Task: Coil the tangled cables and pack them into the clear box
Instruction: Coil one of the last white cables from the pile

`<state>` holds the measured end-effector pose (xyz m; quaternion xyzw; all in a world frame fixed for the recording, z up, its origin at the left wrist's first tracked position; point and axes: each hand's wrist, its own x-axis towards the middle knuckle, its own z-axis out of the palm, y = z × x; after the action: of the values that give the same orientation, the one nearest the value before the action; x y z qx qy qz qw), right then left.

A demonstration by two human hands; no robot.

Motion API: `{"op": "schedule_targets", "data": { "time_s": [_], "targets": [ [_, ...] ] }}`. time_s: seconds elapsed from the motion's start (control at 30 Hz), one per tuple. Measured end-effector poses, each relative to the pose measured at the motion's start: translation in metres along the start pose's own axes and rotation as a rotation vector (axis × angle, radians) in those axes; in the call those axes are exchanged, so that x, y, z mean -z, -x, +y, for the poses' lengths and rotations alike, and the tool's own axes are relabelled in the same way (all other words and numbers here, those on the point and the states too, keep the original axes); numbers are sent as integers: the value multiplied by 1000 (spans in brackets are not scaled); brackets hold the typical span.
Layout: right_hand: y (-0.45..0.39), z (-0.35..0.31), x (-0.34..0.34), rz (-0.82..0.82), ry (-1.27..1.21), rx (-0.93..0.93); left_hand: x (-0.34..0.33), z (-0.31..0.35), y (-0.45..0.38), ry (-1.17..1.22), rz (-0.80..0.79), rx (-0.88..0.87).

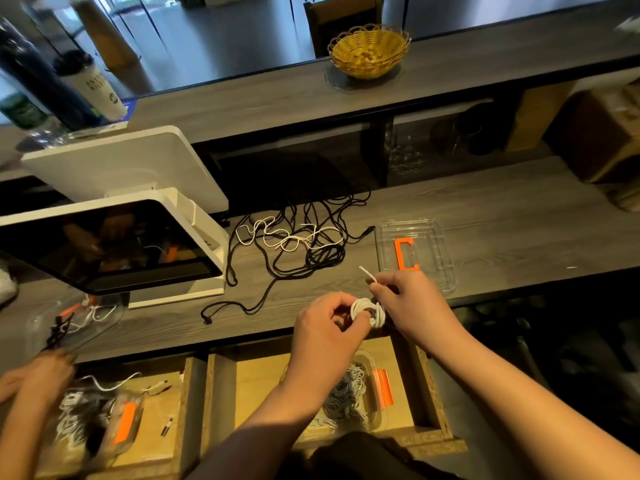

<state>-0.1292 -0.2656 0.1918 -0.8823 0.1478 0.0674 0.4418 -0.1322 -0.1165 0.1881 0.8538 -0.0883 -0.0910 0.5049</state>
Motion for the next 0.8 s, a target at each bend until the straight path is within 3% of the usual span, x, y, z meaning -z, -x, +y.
{"op": "schedule_targets", "data": {
  "time_s": [0.1,0.3,0.47,0.8],
  "targets": [
    [-3,-3,0,-31,-35,7,0,-7,-3,-61,92,-138],
    [-13,-11,3,-204,-95,21,6,-13,-13,-24,184,-171],
    [-14,-13,-1,-232,-129,43,10,-7,-15,215,115,122],
    [-16,-6,0,-267,-295,68,16,-3,-19,339,9,230]
  ]
}}
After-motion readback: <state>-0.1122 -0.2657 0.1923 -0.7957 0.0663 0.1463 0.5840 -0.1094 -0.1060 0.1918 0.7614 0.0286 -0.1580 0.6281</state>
